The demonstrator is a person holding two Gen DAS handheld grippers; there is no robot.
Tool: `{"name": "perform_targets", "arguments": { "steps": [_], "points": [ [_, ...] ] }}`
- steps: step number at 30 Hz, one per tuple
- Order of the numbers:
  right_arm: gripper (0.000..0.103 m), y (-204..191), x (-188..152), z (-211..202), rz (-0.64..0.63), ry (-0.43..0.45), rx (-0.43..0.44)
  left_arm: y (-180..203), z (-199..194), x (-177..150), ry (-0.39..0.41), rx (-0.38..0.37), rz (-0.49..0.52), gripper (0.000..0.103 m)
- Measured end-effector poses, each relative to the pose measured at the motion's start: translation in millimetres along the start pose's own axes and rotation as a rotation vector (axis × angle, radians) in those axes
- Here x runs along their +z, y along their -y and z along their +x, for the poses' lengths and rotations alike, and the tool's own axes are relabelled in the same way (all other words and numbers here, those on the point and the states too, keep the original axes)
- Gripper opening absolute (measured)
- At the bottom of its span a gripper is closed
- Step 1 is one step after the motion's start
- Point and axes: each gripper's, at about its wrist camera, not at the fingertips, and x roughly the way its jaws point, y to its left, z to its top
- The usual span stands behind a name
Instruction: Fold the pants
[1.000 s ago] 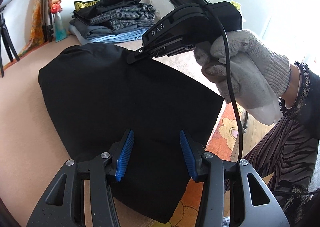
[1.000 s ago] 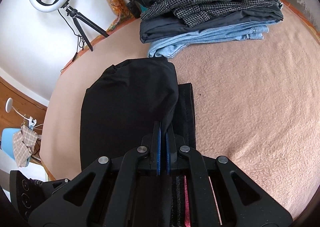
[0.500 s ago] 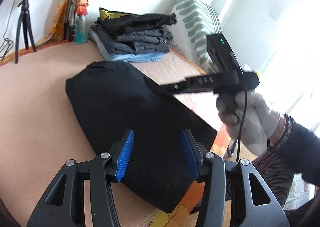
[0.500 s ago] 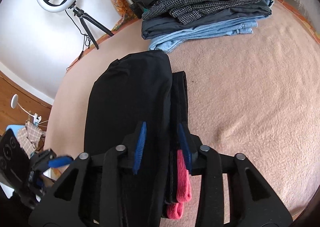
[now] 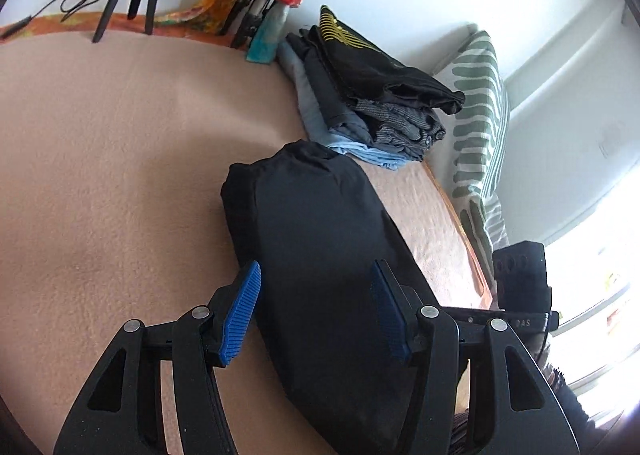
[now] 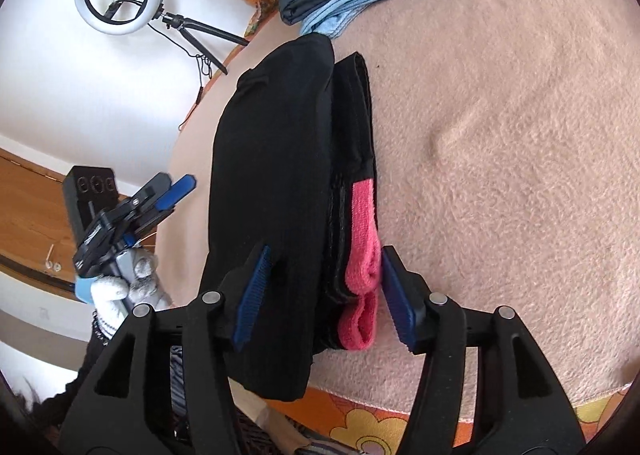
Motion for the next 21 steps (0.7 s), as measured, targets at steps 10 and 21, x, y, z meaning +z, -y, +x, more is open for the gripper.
{"name": "perform_targets", "arguments": {
  "steps": [10, 21],
  "points": [
    [0.067, 15.4, -4.5, -0.5, 0.076, 0.002, 0.141, -36.0, 28.9, 0.4, -0.050, -0.035, -0.173, 0.056],
    [0.053, 9.7, -9.5, -1.4, 0.085, 0.033, 0.185, -26.7, 38.8, 5.0, -0.033, -0.048, -0.142, 0.056]
  ]
}}
